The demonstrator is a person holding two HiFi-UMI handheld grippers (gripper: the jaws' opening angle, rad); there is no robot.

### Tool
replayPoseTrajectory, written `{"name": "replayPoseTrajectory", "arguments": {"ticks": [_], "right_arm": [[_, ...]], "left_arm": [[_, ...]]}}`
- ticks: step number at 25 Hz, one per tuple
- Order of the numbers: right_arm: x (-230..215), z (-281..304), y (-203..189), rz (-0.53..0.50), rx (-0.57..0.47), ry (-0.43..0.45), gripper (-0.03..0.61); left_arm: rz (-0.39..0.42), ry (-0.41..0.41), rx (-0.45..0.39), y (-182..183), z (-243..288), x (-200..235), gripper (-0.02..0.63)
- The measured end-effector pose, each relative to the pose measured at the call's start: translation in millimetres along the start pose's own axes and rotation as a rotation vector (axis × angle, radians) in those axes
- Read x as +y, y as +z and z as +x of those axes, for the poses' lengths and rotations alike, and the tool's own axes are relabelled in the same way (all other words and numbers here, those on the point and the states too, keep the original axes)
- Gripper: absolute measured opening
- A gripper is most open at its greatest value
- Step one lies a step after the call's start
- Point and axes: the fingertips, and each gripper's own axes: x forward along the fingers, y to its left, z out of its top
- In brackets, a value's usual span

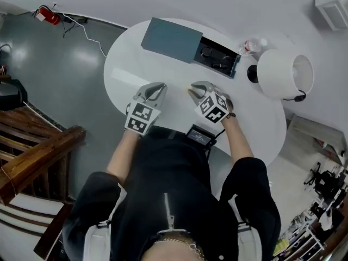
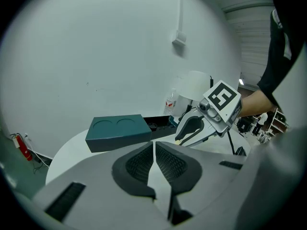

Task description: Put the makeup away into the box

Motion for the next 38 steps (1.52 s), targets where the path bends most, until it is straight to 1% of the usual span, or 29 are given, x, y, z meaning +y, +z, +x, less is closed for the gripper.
{"name": "replayPoseTrajectory", "arguments": {"ticks": [14,18,21,30,38], "right_arm": [[-44.7,-38.1,-38.2,0.118,0.014,-0.123,0.071],[-70.4,-48.7,-39.9,0.151,0.001,-0.18,0.071],[-89.3,-55.1,-36.3,0.155,-0.003,-0.22,0.071],[-148.1,-57.5,-26.6,0.152,0.02,-0.318,0.071],[-182.4,-40.3,-44.6,0.202,0.102,-0.38,0.071]], "left_arm": [[0.075,-0.132,0.012,36.8,58.6,-27.9,0.025],[0.089,-0.162,0.019,43.5,73.0,-34.7,0.025],[0.096,-0.178,0.023,46.6,79.3,-37.0,0.025],[0.088,-0.19,0.039,44.2,87.3,-33.7,0.025],[0.063,-0.167,0.055,35.1,83.3,-21.4,0.025]]}}
